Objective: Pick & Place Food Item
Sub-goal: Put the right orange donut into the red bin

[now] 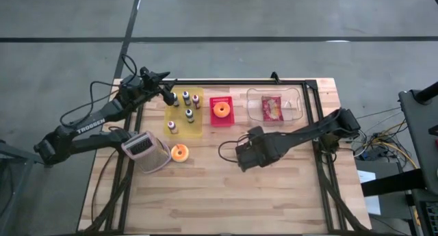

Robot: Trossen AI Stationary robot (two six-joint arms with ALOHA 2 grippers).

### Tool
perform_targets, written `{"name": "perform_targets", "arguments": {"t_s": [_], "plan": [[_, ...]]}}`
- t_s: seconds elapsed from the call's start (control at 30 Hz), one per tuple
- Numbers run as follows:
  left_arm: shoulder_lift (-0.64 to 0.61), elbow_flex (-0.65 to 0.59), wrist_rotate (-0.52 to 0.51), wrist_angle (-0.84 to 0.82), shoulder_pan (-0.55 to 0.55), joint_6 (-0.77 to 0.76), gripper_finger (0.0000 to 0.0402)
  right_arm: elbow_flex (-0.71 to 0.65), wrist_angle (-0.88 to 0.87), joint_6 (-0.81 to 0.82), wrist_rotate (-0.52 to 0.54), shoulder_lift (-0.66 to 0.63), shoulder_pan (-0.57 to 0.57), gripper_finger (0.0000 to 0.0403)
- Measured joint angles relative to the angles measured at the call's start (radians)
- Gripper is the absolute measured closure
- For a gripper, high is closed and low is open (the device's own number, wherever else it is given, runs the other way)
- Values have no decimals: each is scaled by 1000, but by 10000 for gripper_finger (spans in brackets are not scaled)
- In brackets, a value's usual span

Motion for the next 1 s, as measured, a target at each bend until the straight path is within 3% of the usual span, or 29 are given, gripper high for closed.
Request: {"name": "perform_targets", "arguments": {"t_s": [0.5, 1.0], "plan": [[0, 0, 0, 0, 0, 0, 179, -190, 254, 102, -79, 2, -28, 120], [0, 0, 0, 0, 0, 0, 179, -363, 518, 150, -123, 2, -33, 120]]}}
